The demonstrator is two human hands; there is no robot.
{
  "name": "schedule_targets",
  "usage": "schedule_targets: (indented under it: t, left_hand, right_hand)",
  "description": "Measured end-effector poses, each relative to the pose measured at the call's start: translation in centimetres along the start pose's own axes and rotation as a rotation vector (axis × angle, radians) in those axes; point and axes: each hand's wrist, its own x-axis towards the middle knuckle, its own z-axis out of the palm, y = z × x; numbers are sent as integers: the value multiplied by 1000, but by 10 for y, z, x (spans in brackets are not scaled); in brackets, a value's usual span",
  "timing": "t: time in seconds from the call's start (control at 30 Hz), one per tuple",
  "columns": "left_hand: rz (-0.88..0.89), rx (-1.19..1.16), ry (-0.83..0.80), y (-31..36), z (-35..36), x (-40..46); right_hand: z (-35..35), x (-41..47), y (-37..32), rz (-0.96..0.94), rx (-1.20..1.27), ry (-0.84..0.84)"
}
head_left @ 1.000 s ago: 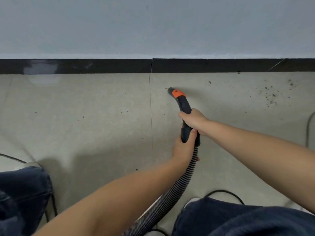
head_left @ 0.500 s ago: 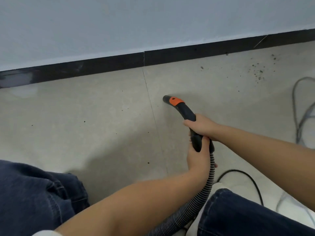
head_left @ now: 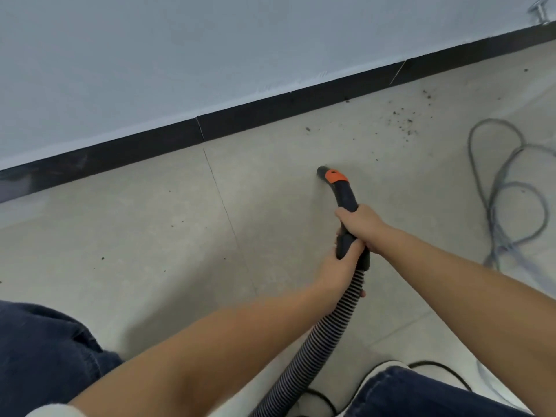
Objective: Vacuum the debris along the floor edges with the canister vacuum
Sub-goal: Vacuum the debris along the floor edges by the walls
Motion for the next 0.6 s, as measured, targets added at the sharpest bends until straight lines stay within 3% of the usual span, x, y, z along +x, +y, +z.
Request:
schedule_targets:
  t: [0.23,0.6]
  left_hand:
    - [-19,194,-78,31,69,59]
    - [-80,296,42,60,189,104]
  right_hand:
    - [-82,59,25,100,118,205]
    - [-190,99,37,87,143,73]
